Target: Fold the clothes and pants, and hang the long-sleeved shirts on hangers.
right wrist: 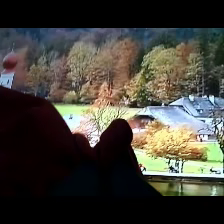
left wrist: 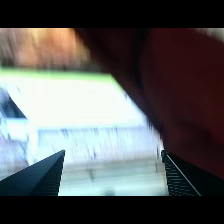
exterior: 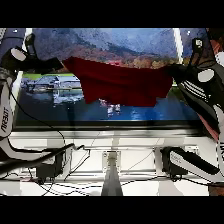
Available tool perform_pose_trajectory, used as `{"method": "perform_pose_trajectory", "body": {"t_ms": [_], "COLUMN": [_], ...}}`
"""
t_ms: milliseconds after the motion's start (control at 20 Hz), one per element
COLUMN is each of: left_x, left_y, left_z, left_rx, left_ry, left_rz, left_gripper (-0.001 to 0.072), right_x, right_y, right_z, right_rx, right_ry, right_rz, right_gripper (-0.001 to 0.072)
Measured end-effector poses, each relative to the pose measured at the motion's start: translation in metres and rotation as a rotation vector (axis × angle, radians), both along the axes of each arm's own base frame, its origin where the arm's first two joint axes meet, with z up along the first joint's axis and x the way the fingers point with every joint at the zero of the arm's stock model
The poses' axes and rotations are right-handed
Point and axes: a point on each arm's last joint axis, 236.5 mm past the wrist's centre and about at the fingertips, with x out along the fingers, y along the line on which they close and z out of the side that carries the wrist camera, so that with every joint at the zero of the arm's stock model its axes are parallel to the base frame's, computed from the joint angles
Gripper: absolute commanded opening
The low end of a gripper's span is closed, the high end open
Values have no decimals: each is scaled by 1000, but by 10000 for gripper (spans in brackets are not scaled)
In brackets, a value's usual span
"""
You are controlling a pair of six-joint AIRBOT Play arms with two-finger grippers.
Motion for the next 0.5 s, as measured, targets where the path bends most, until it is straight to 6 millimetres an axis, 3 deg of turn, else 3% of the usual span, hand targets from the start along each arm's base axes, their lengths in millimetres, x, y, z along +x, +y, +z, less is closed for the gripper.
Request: {"method": "perform_pose_trajectory", "body": {"t_ms": [200,250,500], "left_x": [-66,-79,-115], "left_y": [-41,-56,-124], "left_z": [-44,-52,-79], "left_rx": [-106,-145,-300], "left_ry": [277,325,445], "left_rz": [-108,-135,-230], "left_gripper": [682,606,579], "right_x": [5,5,7], "right_y": [-5,-5,-7], "right_z": [0,-1,0], "right_rx": [-7,-8,-10], "right_ry": [-20,-21,-28], "right_rz": [-22,-23,-29], "right_gripper": [22,23,22]}}
